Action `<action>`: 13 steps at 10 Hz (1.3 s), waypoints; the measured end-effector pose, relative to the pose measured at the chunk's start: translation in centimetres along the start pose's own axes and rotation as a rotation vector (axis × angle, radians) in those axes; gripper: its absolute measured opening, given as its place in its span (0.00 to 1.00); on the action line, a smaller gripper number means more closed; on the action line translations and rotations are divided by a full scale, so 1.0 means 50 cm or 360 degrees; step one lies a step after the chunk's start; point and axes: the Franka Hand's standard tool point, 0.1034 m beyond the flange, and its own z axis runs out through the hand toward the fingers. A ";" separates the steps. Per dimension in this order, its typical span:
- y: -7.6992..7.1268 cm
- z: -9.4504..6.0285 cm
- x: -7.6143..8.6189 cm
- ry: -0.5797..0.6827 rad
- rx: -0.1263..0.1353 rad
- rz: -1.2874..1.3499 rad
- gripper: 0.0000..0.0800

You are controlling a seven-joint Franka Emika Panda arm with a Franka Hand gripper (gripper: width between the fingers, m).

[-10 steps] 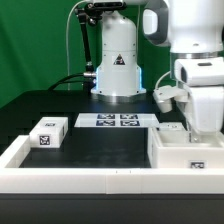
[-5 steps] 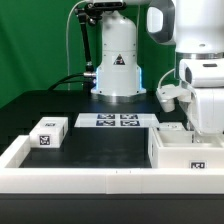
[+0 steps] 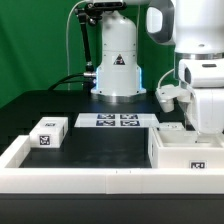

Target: Assemble cabinet

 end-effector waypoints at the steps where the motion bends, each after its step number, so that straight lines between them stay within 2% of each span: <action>1: 0.000 0.000 0.000 0.0000 0.0000 0.0000 1.00; 2: -0.002 -0.002 0.000 0.0000 -0.0001 0.0003 1.00; 4: -0.034 -0.053 -0.001 -0.0016 -0.0025 0.0008 1.00; 5: -0.040 -0.063 0.001 -0.0017 -0.0031 0.0018 1.00; 7: -0.072 -0.099 0.027 -0.0015 -0.0056 0.0107 1.00; 8: -0.087 -0.105 0.040 0.0000 -0.0082 0.0119 1.00; 13: -0.088 -0.098 0.033 -0.0002 -0.0072 0.0125 1.00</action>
Offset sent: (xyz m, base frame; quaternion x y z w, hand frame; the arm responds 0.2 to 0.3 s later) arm -0.0354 0.0021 0.0429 0.0056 -0.0126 0.0070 0.9999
